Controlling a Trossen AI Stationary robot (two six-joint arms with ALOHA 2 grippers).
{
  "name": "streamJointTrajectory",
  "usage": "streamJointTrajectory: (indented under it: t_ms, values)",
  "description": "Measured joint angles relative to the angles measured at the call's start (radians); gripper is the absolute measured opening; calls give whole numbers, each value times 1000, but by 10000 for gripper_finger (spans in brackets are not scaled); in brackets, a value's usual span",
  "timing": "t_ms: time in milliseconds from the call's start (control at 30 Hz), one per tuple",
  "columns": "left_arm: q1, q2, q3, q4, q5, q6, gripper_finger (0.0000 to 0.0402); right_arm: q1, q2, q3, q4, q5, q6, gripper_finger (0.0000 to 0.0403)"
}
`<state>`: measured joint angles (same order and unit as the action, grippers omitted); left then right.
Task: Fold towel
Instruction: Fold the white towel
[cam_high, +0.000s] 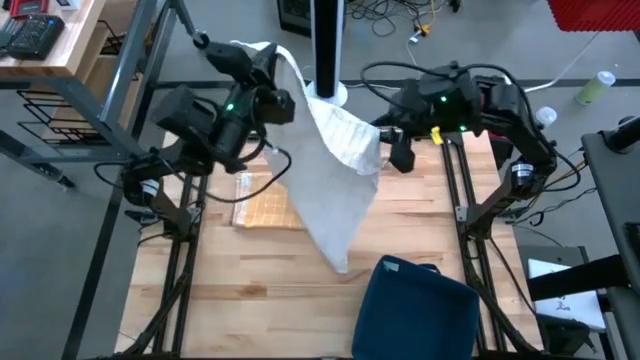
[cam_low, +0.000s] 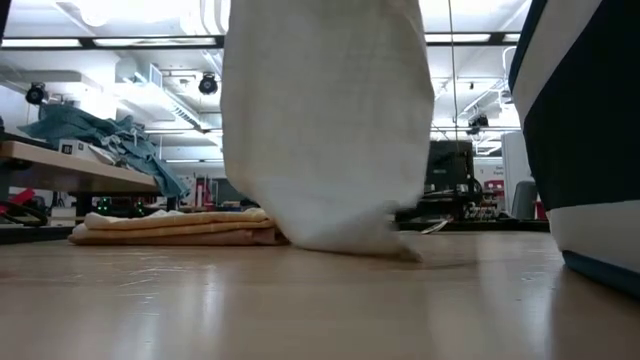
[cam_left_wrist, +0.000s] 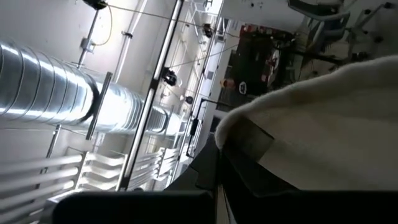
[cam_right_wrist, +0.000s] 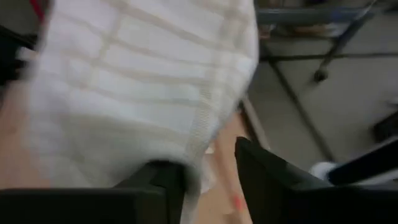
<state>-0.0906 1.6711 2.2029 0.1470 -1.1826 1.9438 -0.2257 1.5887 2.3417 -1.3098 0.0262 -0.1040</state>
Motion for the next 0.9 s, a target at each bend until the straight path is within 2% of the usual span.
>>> streamJointTrajectory:
  t_ms: [67,233,300,400,467,600,633,700,767,833,900]
  values:
    - [16,0,-4,0,-1,0,0,0,-4,1,-8,111,-46,137]
    - [59,-5,14,-1,-1,-3,0,-1,-7,0,-43,505,-156,152]
    - [78,-9,27,-1,5,-4,0,-1,-11,0,-46,525,-163,156]
    - [94,-15,39,-1,14,14,0,0,-10,1,-44,465,-152,160]
    - [102,-15,44,-4,17,30,0,7,-8,0,-44,478,-156,160]
    - [109,-15,47,-8,25,55,0,5,-11,3,-12,667,-172,158]
    - [110,-15,48,-8,31,60,0,4,-12,3,3,680,-159,158]
    - [111,-16,49,-7,50,63,0,4,-13,4,27,587,-115,160]
    - [113,-16,49,-7,62,64,0,7,-4,-4,52,392,-76,162]
    - [115,-13,49,-7,69,64,0,21,20,-34,86,241,-49,165]
    - [119,-10,49,-7,68,64,0,48,53,-90,127,187,-47,164]
